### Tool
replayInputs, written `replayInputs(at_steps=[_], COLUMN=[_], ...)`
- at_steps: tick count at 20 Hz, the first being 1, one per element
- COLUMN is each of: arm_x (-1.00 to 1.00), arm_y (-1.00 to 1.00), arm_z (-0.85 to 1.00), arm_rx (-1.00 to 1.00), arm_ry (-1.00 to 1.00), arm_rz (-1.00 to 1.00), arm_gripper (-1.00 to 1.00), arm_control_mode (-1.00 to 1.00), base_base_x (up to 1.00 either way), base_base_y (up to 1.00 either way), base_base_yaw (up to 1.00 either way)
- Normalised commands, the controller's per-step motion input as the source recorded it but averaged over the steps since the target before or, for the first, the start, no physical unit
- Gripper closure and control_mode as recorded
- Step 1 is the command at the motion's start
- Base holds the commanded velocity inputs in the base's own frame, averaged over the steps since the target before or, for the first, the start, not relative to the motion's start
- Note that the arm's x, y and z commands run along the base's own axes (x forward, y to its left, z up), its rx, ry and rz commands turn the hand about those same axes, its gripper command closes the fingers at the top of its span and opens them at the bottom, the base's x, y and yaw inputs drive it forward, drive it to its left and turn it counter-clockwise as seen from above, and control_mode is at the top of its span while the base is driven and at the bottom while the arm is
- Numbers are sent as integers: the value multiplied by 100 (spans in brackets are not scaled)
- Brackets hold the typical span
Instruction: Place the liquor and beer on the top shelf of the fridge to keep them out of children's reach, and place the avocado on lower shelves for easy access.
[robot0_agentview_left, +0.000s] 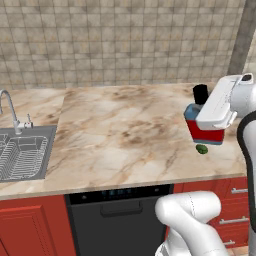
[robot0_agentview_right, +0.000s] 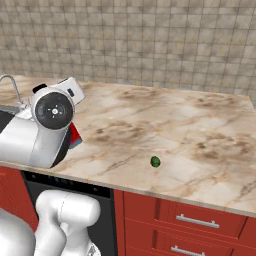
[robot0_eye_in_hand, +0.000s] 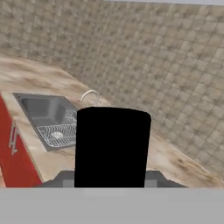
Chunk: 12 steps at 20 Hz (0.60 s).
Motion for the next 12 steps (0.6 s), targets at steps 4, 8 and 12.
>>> replayInputs(at_steps=[4,8,12], arm_x=[-15,-25,0], arm_y=[1,5,0], arm_z=[15,14,0], arm_rx=[-10,-12,0], arm_ry=[5,5,0], arm_rz=[-13,-12,0], arm_gripper=[100,100,100], arm_control_mode=[-100,-100,100], base_base_x=[0,0,-64], base_base_y=[0,0,-1], base_base_yaw=[0,0,-17])
